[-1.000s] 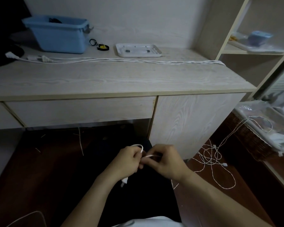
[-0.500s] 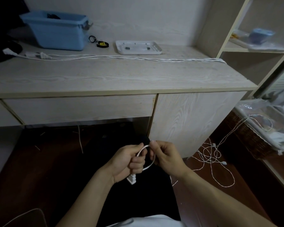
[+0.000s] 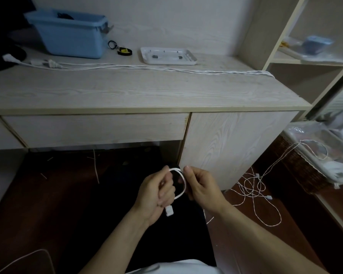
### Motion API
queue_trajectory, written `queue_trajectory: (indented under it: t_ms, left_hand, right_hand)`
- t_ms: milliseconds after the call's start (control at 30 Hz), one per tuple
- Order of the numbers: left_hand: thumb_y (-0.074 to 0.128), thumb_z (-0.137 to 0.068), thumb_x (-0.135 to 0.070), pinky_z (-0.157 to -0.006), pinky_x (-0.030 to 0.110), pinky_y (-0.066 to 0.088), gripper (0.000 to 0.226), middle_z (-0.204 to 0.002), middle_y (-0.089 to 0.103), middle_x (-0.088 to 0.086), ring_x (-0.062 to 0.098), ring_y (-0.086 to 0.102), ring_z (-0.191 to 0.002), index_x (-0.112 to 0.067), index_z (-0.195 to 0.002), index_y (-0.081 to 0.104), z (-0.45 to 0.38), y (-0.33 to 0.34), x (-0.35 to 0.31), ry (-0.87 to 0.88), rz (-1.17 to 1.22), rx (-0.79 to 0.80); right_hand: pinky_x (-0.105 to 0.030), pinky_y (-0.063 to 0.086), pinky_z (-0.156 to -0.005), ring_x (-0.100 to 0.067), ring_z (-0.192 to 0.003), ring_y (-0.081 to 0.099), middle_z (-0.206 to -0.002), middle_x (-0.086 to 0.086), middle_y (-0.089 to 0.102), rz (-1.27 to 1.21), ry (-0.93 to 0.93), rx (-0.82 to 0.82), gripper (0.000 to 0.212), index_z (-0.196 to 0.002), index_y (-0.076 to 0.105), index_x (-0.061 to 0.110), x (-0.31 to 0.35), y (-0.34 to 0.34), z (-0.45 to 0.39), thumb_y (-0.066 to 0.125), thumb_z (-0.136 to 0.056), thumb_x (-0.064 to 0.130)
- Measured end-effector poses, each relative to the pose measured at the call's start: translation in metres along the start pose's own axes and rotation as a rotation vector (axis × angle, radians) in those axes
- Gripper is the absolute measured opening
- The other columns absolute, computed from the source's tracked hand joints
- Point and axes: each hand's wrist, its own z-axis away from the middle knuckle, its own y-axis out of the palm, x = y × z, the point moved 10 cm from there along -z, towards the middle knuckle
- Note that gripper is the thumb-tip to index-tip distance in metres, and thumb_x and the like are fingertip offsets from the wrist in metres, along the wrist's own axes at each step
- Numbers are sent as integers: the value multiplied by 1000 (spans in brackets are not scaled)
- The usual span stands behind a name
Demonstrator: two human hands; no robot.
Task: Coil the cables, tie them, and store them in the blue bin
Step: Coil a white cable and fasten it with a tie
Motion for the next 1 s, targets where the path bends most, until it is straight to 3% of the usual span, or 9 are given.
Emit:
queue_trajectory:
  t_ms: [100, 200, 333, 467, 567, 633, 800, 900, 1000]
  left_hand:
    - [41, -98, -31, -38, 25, 9, 44, -37, 22, -5, 8, 18, -28, -20, -56, 35, -6, -9, -6, -49, 377, -5]
    - [37, -98, -35, -36, 25, 11, 48, -36, 23, -7, 7, 20, -27, -22, -52, 33, -9, -30, -18, -18, 547, -52]
    - [46, -85, -36, -36, 26, 17, 34, -49, 20, -7, 9, 17, -37, -20, -57, 36, -5, -63, -33, 98, 760, -216]
    - [46, -87, -42, -51, 26, 23, 31, -61, 25, -5, 11, 22, -49, -14, -73, 46, -6, -70, -48, 211, 796, -289]
    - [34, -103, -44, -59, 27, 30, 42, -64, 32, -3, 11, 29, -53, -11, -85, 53, -8, -67, -47, 242, 543, -374]
    - [35, -107, -32, -61, 26, 36, 32, -65, 37, -3, 10, 34, -55, -11, -96, 56, -6, -62, -49, 294, 336, -395]
    - [43, -105, -23, -75, 40, 53, 23, -74, 61, 0, 16, 63, -63, -14, -109, 63, 7, -43, -54, 343, -200, -435]
    - [44, -104, -18, -69, 32, 57, 21, -79, 70, 2, 19, 69, -66, -20, -119, 59, 12, -33, -59, 386, -491, -399]
    - [46, -103, -11, -71, 19, 53, 35, -84, 71, 1, 12, 69, -73, -31, -131, 48, 7, -28, -54, 387, -730, -308]
  right_hand:
    - [-23, 43, -55, -9, -57, 53, -65, 1, 59, 48, 2, -42, 31, -102, 61, 14, 1, -6, -1, 52, -95, 43]
    - [-20, 42, -56, -5, -59, 53, -68, 2, 59, 92, 50, -10, 37, -118, 54, 20, -4, -11, -2, 58, -91, 45]
    - [-19, 43, -59, -4, -61, 55, -76, 10, 59, 453, 45, 69, 24, -120, 52, 15, -17, -5, -5, 52, -102, 30]
    - [-31, 50, -67, -9, -68, 59, -81, 7, 61, 547, 73, 237, 16, -117, 52, 16, -33, 17, 1, 48, -103, 23]
    - [-33, 54, -74, -11, -78, 65, -89, 5, 68, 605, -53, 366, 16, -112, 62, 17, -17, 40, 9, 54, -100, 24]
    - [-28, 53, -80, -9, -87, 65, -101, 3, 69, 604, -126, 449, 22, -117, 66, 19, -6, 54, 16, 59, -97, 26]
    - [-9, 33, -90, -17, -106, 55, -120, -6, 55, 668, -208, 583, 42, -135, 61, 21, -1, 71, 30, 57, -95, 9]
    - [-18, 41, -86, -19, -101, 58, -118, -5, 55, 671, -255, 583, 41, -135, 61, 23, 7, 72, 32, 53, -98, 8]
    - [-30, 51, -85, -19, -99, 62, -115, -3, 61, 648, -307, 576, 36, -130, 65, 18, 18, 73, 33, 54, -96, 10]
